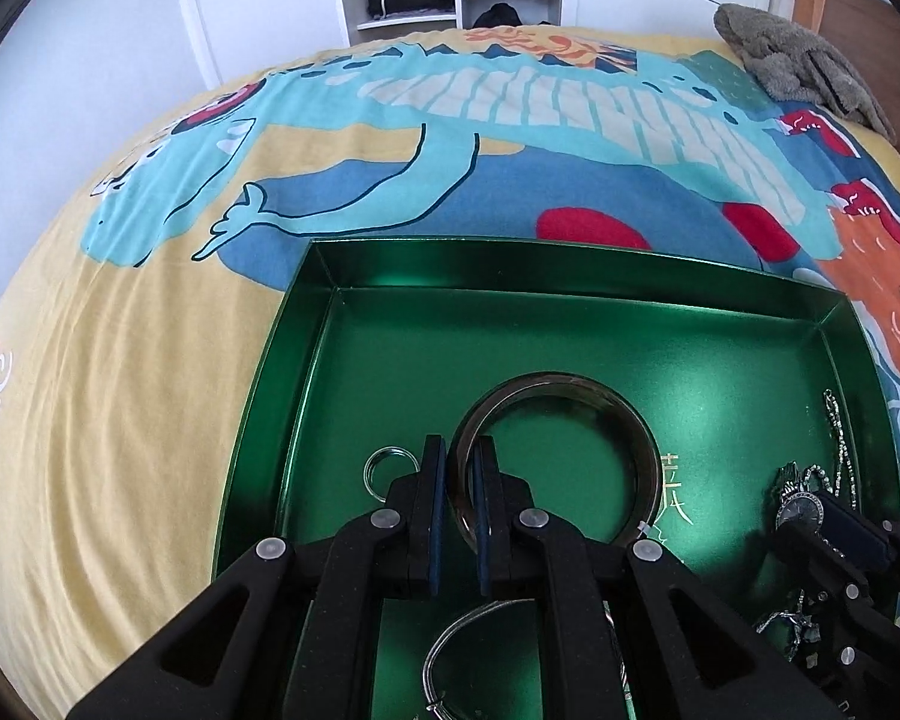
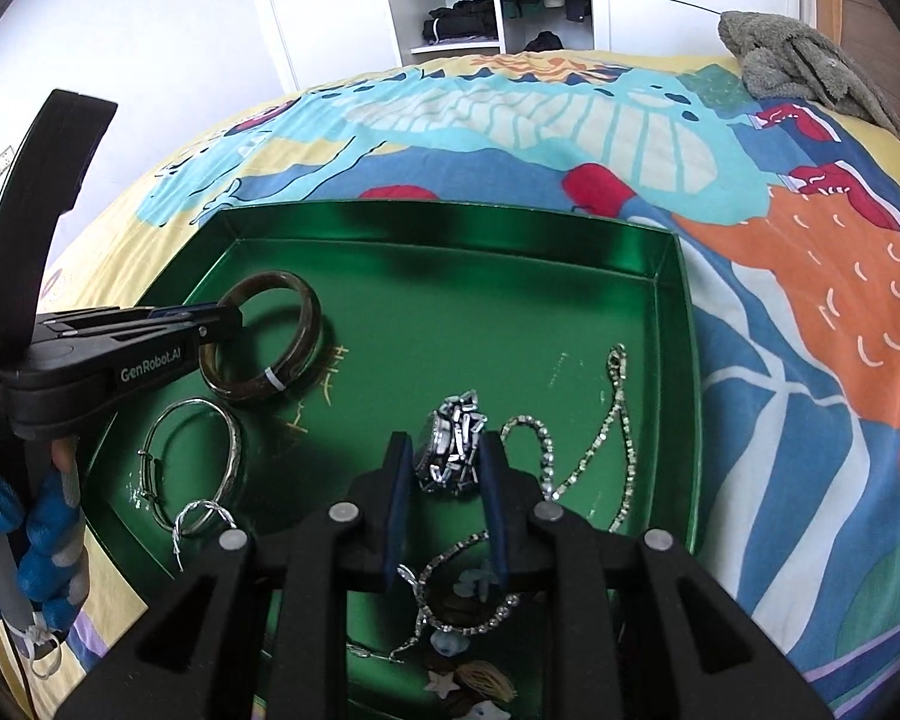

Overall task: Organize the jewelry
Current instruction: 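Open the left tool to drop the bangle while the right tool releases the watch, then withdraw both open tools from the tray back over the bed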

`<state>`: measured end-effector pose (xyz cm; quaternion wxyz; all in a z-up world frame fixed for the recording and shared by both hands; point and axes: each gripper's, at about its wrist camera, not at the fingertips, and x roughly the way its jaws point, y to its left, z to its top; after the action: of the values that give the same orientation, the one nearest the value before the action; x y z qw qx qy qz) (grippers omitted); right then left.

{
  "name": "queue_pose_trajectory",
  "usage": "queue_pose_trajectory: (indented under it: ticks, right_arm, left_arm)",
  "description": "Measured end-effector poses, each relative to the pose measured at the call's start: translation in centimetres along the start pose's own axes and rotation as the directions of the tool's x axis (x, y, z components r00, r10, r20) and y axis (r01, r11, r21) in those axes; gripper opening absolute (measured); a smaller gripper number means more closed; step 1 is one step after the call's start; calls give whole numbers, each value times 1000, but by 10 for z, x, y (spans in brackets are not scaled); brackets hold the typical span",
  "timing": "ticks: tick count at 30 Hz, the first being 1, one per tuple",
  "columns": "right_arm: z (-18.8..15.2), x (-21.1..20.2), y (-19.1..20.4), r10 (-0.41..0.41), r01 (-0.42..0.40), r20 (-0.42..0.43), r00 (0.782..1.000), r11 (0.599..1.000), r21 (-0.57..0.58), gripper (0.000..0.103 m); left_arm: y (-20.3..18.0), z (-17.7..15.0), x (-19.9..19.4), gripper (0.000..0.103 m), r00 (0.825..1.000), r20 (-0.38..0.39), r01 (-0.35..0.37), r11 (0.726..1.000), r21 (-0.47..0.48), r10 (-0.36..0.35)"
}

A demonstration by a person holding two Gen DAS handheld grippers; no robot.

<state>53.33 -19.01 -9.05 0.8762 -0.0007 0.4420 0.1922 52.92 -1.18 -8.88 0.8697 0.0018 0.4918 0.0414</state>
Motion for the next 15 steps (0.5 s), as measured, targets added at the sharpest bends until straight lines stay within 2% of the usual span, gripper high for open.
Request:
queue_pose_trajectory:
  ticks: [3, 5, 8, 11, 15]
  right_arm:
    - [1, -4, -2, -8, 8, 4, 1000, 1000, 16, 25]
    - [2, -12, -1, -10, 10, 13, 1000, 1000, 24, 34]
    - [7, -33, 3, -28, 27, 43, 999, 999, 18, 36]
    - [9, -63, 8, -33, 31, 86, 996, 999, 29, 36]
    - [6, -114, 21, -33, 29, 152, 988, 999, 31, 36]
  left_arm:
    - [0, 0, -8, 17, 1000, 26, 6, 1000, 17, -6]
    - [3, 0, -21, 25, 999, 54, 5, 1000, 25, -6]
    - [10, -2, -51, 29, 995, 101, 24, 1000, 20, -26]
    - [20, -7, -88, 35, 986, 167, -13, 999, 36, 7]
    - [43, -19, -134, 36, 977, 211, -28, 1000, 7, 25]
